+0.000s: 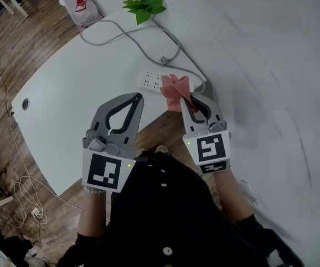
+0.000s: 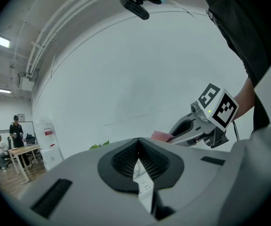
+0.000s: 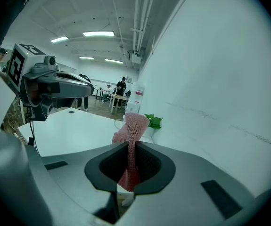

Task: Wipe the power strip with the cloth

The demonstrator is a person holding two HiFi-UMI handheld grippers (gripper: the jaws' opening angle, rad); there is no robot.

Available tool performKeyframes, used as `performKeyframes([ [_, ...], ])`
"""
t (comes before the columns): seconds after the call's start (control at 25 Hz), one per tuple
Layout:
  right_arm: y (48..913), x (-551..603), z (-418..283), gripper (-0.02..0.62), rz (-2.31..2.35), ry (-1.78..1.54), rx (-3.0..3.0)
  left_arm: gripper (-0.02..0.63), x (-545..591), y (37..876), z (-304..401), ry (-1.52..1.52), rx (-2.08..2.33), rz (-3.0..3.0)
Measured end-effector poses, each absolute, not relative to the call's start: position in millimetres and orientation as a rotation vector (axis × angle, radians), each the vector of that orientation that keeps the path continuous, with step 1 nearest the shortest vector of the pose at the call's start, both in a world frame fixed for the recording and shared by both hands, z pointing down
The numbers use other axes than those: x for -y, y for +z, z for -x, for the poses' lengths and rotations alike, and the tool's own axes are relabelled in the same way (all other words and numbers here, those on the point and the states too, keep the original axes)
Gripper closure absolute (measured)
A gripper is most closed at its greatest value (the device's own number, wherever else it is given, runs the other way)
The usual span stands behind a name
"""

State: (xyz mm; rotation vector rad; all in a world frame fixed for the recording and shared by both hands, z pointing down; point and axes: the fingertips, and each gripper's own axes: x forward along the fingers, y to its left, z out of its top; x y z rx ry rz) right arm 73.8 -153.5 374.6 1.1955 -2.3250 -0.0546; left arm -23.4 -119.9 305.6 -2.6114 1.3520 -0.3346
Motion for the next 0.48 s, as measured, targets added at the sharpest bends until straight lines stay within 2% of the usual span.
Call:
performKeyframes([
  [0.48, 379.0, 151.5, -72.8, 0.541, -1.181, -0.046, 2.32, 0.594, 118.7, 310.6, 25.3, -0.344, -1.363, 2.619],
])
